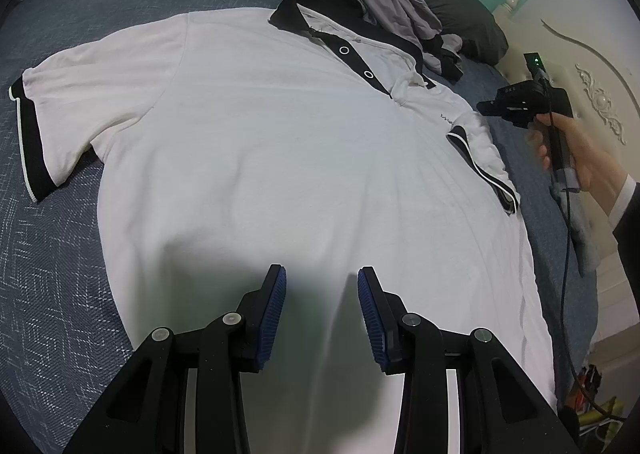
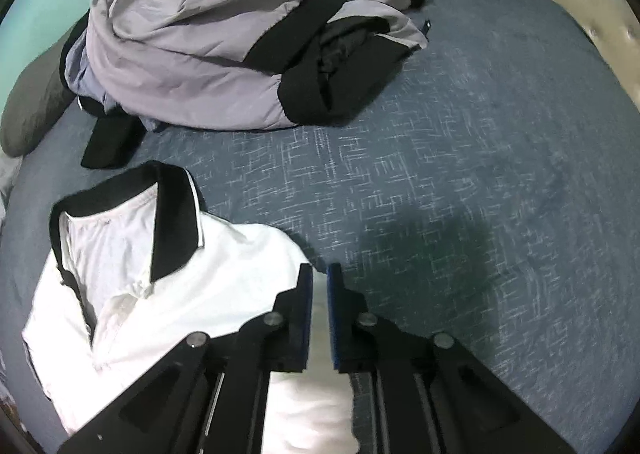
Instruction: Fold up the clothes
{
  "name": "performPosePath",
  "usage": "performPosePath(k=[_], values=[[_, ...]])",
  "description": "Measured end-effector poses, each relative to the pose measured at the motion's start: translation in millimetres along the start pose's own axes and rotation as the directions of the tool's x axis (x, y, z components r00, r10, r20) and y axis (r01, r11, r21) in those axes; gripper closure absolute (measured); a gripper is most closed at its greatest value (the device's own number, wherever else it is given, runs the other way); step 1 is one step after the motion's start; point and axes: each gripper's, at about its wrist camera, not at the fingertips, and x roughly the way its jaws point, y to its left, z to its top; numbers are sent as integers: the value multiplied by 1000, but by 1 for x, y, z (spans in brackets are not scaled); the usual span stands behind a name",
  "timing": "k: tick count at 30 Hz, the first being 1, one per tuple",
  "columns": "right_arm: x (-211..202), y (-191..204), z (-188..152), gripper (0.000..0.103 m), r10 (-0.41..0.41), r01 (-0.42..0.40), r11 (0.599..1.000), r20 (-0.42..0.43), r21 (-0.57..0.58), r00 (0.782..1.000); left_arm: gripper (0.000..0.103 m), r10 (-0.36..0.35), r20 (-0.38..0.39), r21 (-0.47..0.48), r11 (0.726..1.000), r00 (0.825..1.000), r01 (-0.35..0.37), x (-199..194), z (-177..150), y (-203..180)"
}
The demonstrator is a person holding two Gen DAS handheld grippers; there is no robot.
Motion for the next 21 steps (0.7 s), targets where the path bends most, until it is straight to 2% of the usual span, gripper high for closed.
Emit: performPosePath(k=[3, 6, 10, 14, 21], values=[[3, 3, 0, 91, 2, -2, 1000, -15, -1, 1000, 62, -1, -1, 1, 1000, 1000, 1, 0, 0, 0], [8, 7, -3, 82, 1, -1, 1000, -44, -6, 999, 62, -2, -1, 1, 1000, 1000, 2, 0, 0, 0], [11, 8, -6, 82, -2, 1, 1000, -44, -14, 999, 62, -3, -2, 2, 1000, 1000, 3, 0, 0, 0], [11, 10, -10, 97, -9, 7, 999, -43, -44, 999, 62, -3, -3, 2, 1000, 1000, 3, 0, 0, 0], [-6, 12, -14, 100, 0, 1, 997, 8, -83, 1000, 62, -8, -2, -7, 1000, 1000, 8, 1, 1, 0]])
